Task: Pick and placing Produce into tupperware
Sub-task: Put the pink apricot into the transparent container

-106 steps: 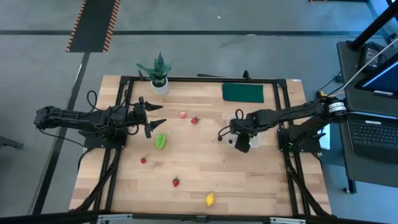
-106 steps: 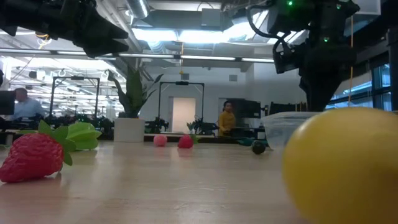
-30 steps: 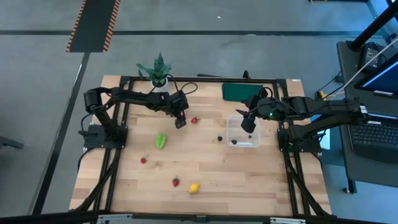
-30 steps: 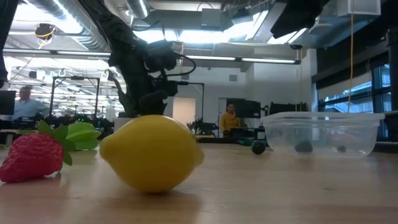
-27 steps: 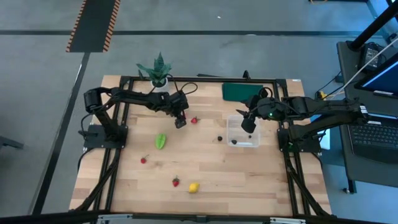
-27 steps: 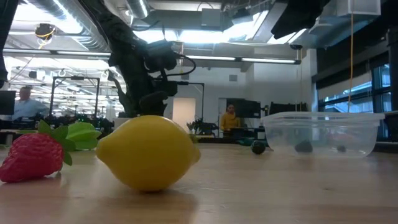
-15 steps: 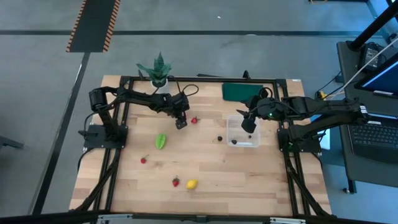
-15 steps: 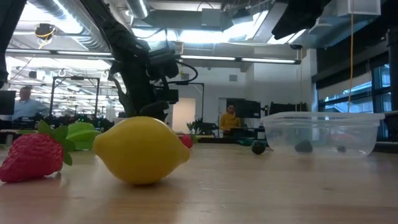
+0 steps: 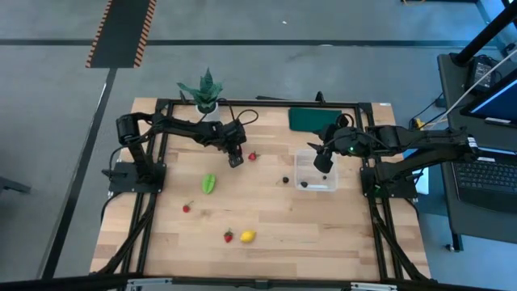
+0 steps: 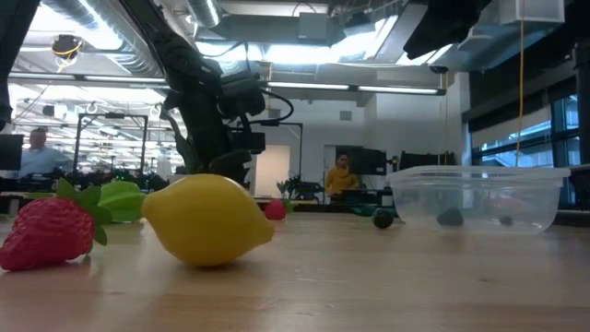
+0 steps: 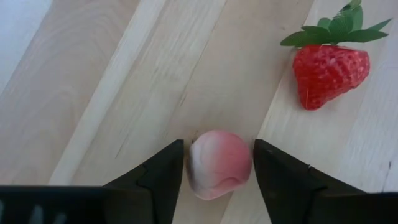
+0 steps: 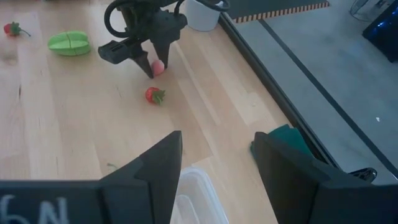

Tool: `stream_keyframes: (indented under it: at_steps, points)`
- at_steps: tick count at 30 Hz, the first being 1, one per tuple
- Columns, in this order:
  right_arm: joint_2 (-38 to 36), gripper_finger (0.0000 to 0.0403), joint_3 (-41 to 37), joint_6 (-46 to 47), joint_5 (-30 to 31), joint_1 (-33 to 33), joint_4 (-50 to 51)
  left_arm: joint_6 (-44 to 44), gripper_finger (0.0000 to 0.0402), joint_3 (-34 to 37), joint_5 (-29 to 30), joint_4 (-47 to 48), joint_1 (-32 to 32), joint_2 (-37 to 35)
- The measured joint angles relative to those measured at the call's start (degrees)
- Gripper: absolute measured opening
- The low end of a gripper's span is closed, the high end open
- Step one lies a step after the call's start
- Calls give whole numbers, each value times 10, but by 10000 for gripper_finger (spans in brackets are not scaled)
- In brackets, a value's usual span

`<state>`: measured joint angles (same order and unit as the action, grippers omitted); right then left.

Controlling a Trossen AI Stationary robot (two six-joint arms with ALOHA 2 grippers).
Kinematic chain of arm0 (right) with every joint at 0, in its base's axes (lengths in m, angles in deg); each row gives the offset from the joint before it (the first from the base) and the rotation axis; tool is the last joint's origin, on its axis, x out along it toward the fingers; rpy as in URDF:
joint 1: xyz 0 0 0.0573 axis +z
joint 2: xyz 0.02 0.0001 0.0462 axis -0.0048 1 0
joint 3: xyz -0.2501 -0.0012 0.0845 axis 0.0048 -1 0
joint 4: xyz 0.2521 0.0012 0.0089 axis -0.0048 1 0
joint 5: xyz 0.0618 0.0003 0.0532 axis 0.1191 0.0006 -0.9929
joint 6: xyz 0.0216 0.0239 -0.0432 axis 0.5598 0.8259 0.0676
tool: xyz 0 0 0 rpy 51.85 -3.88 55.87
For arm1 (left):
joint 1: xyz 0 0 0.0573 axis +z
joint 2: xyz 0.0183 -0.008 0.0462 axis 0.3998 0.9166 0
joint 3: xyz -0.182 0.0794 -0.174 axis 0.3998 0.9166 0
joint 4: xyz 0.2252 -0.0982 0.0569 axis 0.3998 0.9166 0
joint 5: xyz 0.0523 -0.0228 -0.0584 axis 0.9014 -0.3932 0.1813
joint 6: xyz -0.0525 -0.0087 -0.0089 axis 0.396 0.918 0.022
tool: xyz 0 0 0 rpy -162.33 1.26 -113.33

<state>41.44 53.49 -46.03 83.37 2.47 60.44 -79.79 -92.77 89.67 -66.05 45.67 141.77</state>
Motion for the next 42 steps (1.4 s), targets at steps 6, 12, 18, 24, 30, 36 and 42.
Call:
stream_keyframes:
  at_steps: [6, 12, 18, 24, 30, 36, 42]
  points:
    - [0, 204, 0, 0, 0, 0, 0, 0, 134, 0, 0, 0, 0, 0]
    - [0, 204, 0, 0, 0, 0, 0, 1, 104, 0, -3, 0, 0, 0]
    - [-9, 204, 0, 0, 0, 0, 0, 40, 117, -40, -52, 36, -7, 0]
    - [-60, 204, 0, 8, 0, 0, 0, 0, 104, -167, -65, 88, -32, 0]
    - [-117, 204, 0, 42, 23, 0, 40, -6, 111, -305, -67, 101, -57, 0]
    - [-147, 204, 0, 63, 35, 0, 59, -6, 111, -402, -67, 89, -85, 5]
    - [-153, 204, 0, 64, 35, 0, 47, -6, 104, -445, -67, 32, -106, 46]
